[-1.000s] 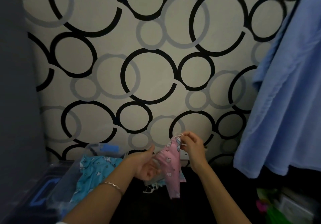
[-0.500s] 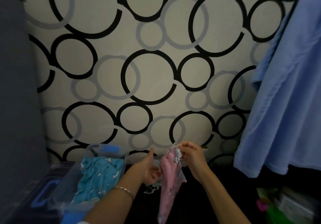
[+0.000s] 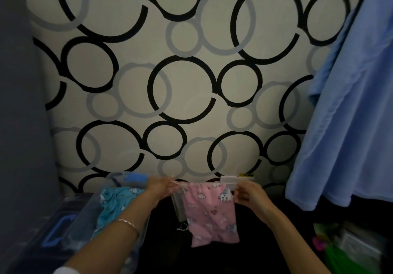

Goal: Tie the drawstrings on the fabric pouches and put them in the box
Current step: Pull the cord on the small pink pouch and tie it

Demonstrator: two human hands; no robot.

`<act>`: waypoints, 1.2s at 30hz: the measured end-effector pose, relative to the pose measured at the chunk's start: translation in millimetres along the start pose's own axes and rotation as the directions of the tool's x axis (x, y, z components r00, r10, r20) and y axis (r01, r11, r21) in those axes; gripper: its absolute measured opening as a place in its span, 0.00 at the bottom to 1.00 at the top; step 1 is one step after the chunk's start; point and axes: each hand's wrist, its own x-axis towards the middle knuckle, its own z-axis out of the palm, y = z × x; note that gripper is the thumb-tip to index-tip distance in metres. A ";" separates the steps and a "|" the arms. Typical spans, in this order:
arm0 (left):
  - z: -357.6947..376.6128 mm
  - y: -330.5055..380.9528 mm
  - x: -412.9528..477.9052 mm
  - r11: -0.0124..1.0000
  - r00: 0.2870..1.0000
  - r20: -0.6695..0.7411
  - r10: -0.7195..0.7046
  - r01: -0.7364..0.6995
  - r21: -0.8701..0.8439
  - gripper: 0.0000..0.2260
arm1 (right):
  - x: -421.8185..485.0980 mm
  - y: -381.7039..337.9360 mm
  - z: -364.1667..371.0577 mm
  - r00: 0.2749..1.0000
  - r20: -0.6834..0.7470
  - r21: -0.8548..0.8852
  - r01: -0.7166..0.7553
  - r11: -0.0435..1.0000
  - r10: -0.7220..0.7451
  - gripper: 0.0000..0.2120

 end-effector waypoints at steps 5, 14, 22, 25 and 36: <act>-44.4 17.5 10.6 0.994 0.976 -0.185 0.111 -0.106 0.037 0.05 | 8.5 1.7 -30.1 0.987 -0.151 0.353 0.006 0.936 0.051 0.12; -22.8 36.7 -11.6 0.955 0.941 -0.182 0.284 -0.295 -0.035 0.09 | 21.1 -23.6 -9.4 0.999 0.039 0.781 -0.029 0.624 -0.002 0.09; 42.4 65.2 -30.4 0.919 0.882 0.314 0.351 -0.388 0.065 0.07 | 41.7 -43.1 71.2 0.979 0.205 0.252 -0.056 0.966 0.003 0.12; 58.3 64.8 -30.8 0.895 0.875 0.301 0.380 -0.430 0.119 0.07 | 29.1 -47.3 95.0 0.933 0.358 -0.186 0.037 0.982 0.033 0.15; 49.5 31.2 -25.3 0.489 0.794 0.514 0.325 -0.606 0.627 0.23 | 25.4 -44.9 100.4 0.922 0.381 -0.106 0.123 0.987 -0.074 0.18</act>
